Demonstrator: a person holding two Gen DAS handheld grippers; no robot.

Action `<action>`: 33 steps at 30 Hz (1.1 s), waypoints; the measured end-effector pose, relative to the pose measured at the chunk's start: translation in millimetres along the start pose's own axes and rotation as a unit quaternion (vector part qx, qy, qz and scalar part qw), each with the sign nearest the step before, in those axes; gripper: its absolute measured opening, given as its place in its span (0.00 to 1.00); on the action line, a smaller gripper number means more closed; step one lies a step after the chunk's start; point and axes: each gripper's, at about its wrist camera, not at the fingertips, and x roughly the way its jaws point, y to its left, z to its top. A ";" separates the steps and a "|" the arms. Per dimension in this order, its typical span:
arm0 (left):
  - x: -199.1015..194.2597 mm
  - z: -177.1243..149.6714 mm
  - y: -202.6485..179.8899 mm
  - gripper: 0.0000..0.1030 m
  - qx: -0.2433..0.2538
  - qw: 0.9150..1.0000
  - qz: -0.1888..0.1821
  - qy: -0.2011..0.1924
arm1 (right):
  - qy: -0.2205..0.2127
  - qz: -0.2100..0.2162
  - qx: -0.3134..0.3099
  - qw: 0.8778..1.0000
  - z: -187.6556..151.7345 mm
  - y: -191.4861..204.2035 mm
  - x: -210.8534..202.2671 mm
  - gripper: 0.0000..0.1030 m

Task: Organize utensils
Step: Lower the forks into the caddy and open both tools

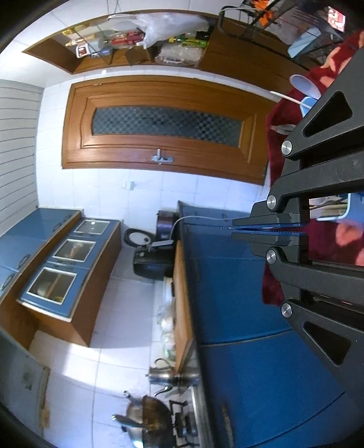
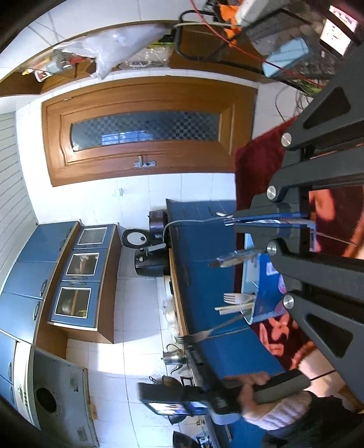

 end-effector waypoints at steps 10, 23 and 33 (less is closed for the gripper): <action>20.1 -38.6 -2.4 0.01 -0.001 0.999 -0.008 0.033 | -0.037 -0.028 -0.029 0.998 34.8 5.3 21.2 0.03; 27.0 -55.2 3.3 0.01 -0.012 0.998 -0.023 0.048 | -0.064 -0.041 -0.030 0.997 52.1 20.0 70.5 0.03; 30.4 -59.0 4.1 0.01 -0.014 0.998 -0.031 0.056 | -0.035 -0.028 -0.035 0.998 34.9 23.1 100.2 0.03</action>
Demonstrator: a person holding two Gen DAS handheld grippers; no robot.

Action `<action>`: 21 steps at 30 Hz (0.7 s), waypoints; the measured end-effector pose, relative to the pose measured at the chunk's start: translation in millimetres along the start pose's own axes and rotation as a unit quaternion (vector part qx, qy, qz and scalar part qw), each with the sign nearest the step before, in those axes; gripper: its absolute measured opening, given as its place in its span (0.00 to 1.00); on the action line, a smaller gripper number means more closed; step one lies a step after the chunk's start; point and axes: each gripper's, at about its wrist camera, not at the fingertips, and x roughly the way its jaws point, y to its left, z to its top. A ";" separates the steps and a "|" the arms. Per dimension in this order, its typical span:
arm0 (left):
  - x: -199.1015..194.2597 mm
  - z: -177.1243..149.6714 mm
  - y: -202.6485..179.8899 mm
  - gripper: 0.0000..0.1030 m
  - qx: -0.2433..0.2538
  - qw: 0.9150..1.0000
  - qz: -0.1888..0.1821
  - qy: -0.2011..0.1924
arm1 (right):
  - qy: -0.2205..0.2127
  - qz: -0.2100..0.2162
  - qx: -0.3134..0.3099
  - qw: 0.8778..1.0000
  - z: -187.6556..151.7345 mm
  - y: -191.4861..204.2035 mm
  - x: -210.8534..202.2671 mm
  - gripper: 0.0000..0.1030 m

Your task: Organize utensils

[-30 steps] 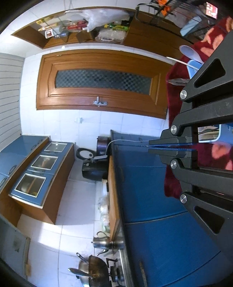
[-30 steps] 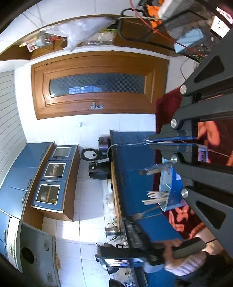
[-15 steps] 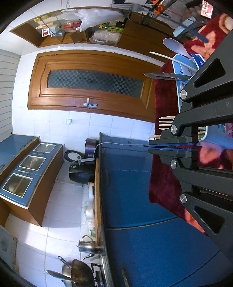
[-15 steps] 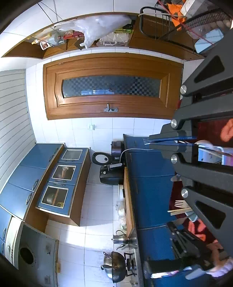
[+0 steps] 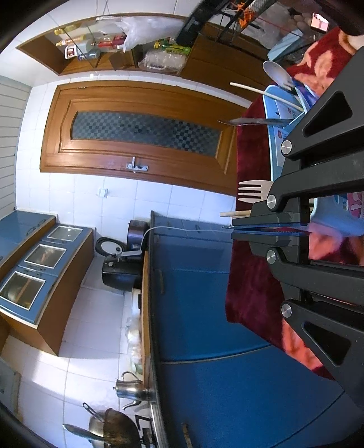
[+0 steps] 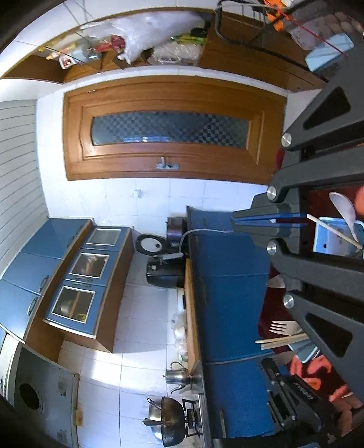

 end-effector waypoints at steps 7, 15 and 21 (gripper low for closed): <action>4.1 -0.7 -2.8 0.09 -0.002 1.000 -0.014 0.021 | 0.029 0.018 0.026 0.999 -14.0 -7.0 1.5 0.03; -18.0 10.2 -10.1 0.37 0.004 1.000 -0.025 0.008 | 0.048 0.040 0.066 0.996 -18.0 -17.5 -12.8 0.20; -48.5 14.2 -19.3 0.42 0.019 0.999 -0.029 0.003 | 0.049 0.062 0.091 0.993 -13.7 -19.9 -37.9 0.32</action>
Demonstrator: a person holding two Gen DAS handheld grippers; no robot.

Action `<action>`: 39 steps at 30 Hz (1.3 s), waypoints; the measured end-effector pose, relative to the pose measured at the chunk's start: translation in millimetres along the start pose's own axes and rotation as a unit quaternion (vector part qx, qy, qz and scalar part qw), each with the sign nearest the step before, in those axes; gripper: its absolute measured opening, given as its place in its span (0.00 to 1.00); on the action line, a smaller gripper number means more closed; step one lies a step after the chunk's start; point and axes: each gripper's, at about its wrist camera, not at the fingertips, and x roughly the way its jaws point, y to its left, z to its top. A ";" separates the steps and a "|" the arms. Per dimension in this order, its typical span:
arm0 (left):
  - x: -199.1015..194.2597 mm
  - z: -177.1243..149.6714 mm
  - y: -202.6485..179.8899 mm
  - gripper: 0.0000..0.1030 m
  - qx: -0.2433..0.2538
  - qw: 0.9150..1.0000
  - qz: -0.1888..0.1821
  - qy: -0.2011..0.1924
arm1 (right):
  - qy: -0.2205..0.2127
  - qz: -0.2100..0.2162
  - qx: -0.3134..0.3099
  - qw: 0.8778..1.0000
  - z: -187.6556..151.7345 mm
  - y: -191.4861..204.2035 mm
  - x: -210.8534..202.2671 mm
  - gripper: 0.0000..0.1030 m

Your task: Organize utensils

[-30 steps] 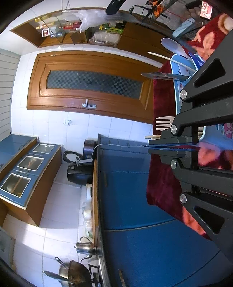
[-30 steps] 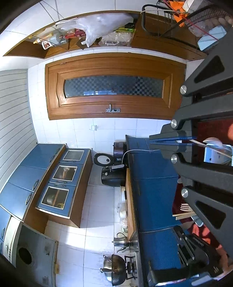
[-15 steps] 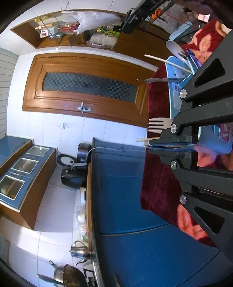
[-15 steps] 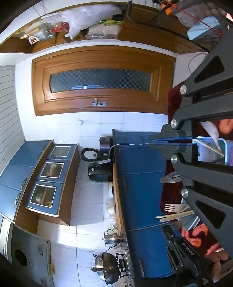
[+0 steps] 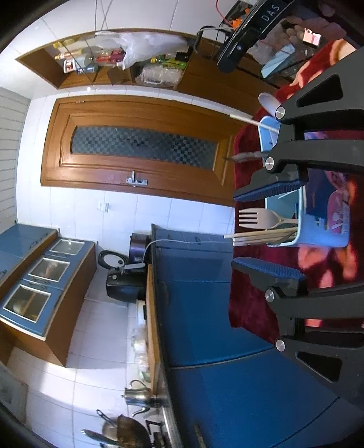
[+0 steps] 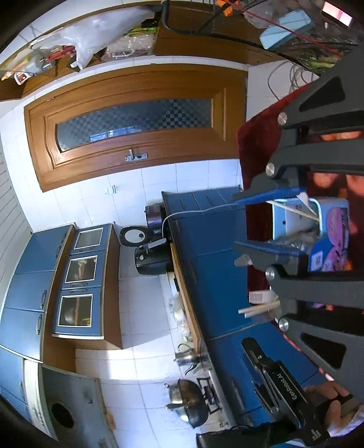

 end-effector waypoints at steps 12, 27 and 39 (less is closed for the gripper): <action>-69.5 0.6 -8.5 0.62 0.010 1.000 -0.006 0.002 | 0.010 0.031 0.021 0.999 -7.1 12.6 -54.3 0.57; -123.4 -43.2 2.5 0.66 -0.004 0.999 0.021 0.023 | 0.039 0.023 0.026 0.999 -49.7 13.6 -101.0 0.69; -122.6 -99.7 6.4 0.67 -0.003 0.997 0.061 0.049 | 0.075 -0.005 -0.012 0.997 -111.0 21.7 -102.0 0.77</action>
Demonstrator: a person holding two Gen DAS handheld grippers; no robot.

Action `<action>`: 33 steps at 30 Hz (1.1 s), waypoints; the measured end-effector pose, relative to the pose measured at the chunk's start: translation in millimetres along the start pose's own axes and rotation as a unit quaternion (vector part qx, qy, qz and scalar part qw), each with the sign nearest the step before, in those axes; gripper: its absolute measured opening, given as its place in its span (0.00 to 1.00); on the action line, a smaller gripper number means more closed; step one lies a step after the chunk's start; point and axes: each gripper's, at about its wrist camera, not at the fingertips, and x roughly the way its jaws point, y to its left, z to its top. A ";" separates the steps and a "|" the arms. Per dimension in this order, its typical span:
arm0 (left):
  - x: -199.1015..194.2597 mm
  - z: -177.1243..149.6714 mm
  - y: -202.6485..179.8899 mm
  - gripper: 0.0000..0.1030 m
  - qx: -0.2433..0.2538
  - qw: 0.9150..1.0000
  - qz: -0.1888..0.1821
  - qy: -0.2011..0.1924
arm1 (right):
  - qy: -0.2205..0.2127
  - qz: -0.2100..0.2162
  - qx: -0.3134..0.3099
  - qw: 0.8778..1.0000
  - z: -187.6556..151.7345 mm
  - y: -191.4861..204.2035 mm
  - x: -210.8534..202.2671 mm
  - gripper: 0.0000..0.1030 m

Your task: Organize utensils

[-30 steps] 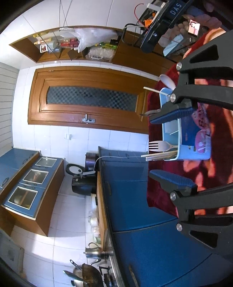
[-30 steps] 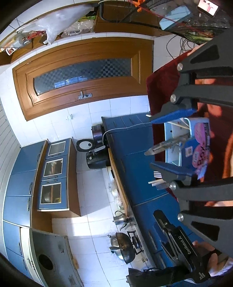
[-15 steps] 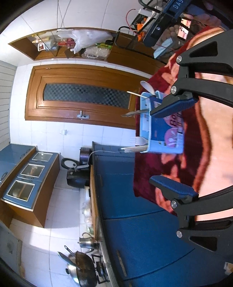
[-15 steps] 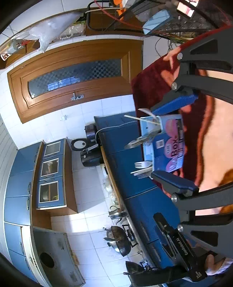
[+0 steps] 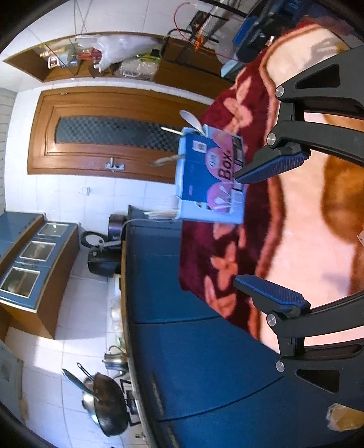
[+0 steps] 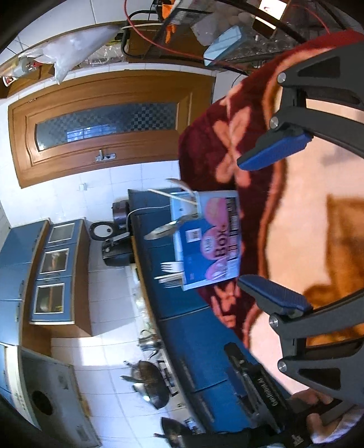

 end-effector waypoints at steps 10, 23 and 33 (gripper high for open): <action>13.3 -26.7 1.9 0.67 -0.010 1.000 0.029 -0.002 | -0.009 -0.044 -0.019 0.999 -29.5 -1.9 12.4 0.84; 24.9 -39.4 -0.1 0.67 -0.002 0.999 0.052 0.002 | -0.015 -0.058 -0.016 0.998 -38.3 -4.6 16.9 0.85; 24.4 -40.9 -2.4 0.67 0.005 0.998 0.057 0.000 | -0.021 -0.059 -0.021 0.998 -39.9 -4.5 16.9 0.85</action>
